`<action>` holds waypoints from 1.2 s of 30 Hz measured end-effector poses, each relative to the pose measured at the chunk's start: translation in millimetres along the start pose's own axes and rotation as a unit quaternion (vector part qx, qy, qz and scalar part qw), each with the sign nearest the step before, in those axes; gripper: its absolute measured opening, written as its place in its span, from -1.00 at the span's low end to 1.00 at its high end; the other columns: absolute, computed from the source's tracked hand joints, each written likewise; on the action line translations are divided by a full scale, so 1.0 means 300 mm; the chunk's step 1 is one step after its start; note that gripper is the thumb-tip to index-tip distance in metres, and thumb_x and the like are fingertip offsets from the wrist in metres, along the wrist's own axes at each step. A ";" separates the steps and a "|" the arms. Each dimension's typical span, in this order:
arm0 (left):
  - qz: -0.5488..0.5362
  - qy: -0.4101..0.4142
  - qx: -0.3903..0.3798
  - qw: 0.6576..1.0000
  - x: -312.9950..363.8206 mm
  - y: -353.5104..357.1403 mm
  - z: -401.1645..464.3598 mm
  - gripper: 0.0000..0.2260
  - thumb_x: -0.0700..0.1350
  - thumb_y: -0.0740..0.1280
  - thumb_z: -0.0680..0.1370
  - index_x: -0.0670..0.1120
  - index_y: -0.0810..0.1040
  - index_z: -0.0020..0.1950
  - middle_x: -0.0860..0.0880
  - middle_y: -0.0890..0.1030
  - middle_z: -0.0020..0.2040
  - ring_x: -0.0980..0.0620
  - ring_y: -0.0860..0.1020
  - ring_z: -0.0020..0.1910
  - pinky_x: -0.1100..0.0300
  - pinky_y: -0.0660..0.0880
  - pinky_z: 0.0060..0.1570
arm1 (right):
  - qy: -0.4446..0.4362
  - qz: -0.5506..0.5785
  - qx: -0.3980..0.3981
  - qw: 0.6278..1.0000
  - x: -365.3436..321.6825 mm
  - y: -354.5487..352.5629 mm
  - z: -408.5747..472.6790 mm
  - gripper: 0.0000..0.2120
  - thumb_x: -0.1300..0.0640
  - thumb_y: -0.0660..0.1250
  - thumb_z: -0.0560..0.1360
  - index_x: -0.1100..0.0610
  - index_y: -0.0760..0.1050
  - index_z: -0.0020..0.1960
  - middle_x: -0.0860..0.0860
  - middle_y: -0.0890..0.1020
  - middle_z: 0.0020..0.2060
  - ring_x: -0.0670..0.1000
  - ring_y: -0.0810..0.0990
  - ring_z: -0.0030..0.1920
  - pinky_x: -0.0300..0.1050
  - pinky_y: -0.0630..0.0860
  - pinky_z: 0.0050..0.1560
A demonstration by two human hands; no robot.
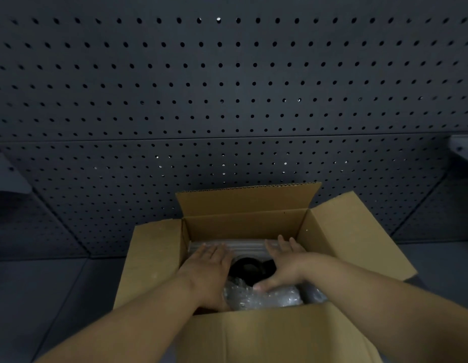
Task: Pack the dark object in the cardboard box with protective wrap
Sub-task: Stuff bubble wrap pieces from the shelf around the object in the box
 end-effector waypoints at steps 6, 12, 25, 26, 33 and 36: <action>-0.159 0.001 0.021 0.987 -0.044 -0.073 0.036 -0.25 0.24 0.22 0.54 -0.01 -0.07 0.58 -0.03 -0.06 0.59 0.00 -0.04 0.56 0.13 -0.09 0.49 | 0.006 -0.064 0.004 0.998 -0.005 0.016 0.012 0.24 -0.37 0.41 0.28 -0.06 -0.48 0.49 0.10 -0.40 0.50 0.20 -0.38 0.51 0.11 -0.21 0.53; -0.101 -0.052 -0.022 0.993 -0.051 -0.014 0.066 0.07 0.37 0.32 0.38 -0.09 -0.29 0.55 -0.05 -0.25 0.57 0.00 -0.22 0.55 0.07 -0.24 0.48 | 0.014 -0.084 0.001 0.996 -0.009 0.024 0.018 0.30 -0.35 0.45 0.24 -0.10 -0.54 0.45 0.12 -0.42 0.49 0.22 -0.38 0.50 0.16 -0.21 0.52; -0.016 -0.035 -0.085 0.996 -0.024 0.021 0.063 0.16 0.32 0.39 0.35 -0.10 -0.41 0.50 -0.14 -0.40 0.51 -0.11 -0.29 0.53 0.04 -0.28 0.49 | -0.003 -0.116 -0.020 0.993 0.000 0.018 0.018 0.28 -0.26 0.48 0.29 -0.08 -0.54 0.45 0.12 -0.45 0.47 0.25 -0.39 0.49 0.15 -0.21 0.52; -0.006 -0.034 -0.075 0.997 -0.018 0.023 0.064 0.16 0.31 0.40 0.36 -0.11 -0.42 0.50 -0.15 -0.40 0.51 -0.11 -0.29 0.53 0.04 -0.29 0.49 | 0.002 -0.124 -0.023 0.992 -0.002 0.021 0.018 0.28 -0.26 0.48 0.29 -0.08 -0.56 0.44 0.12 -0.46 0.47 0.25 -0.39 0.49 0.16 -0.21 0.52; 0.065 -0.045 -0.026 0.997 0.016 0.047 0.068 0.13 0.28 0.38 0.38 -0.13 -0.43 0.49 -0.22 -0.38 0.51 -0.17 -0.30 0.52 -0.07 -0.34 0.45 | 0.026 -0.183 -0.007 0.983 -0.023 0.052 0.012 0.25 -0.30 0.42 0.33 -0.07 -0.62 0.41 0.21 -0.48 0.44 0.32 -0.39 0.47 0.19 -0.23 0.49; 0.087 -0.052 -0.013 0.995 0.026 0.055 0.065 0.12 0.31 0.33 0.39 -0.14 -0.46 0.47 -0.23 -0.39 0.51 -0.20 -0.32 0.51 -0.09 -0.39 0.41 | 0.032 -0.200 0.009 0.979 -0.024 0.065 0.014 0.24 -0.33 0.39 0.34 -0.08 -0.64 0.39 0.23 -0.49 0.43 0.34 -0.39 0.47 0.23 -0.21 0.50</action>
Point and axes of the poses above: each hand's wrist, its own z-axis towards the middle knuckle, its own y-axis out of the palm, x = y × z, the point moved 5 cm from there along z, towards the middle knuckle
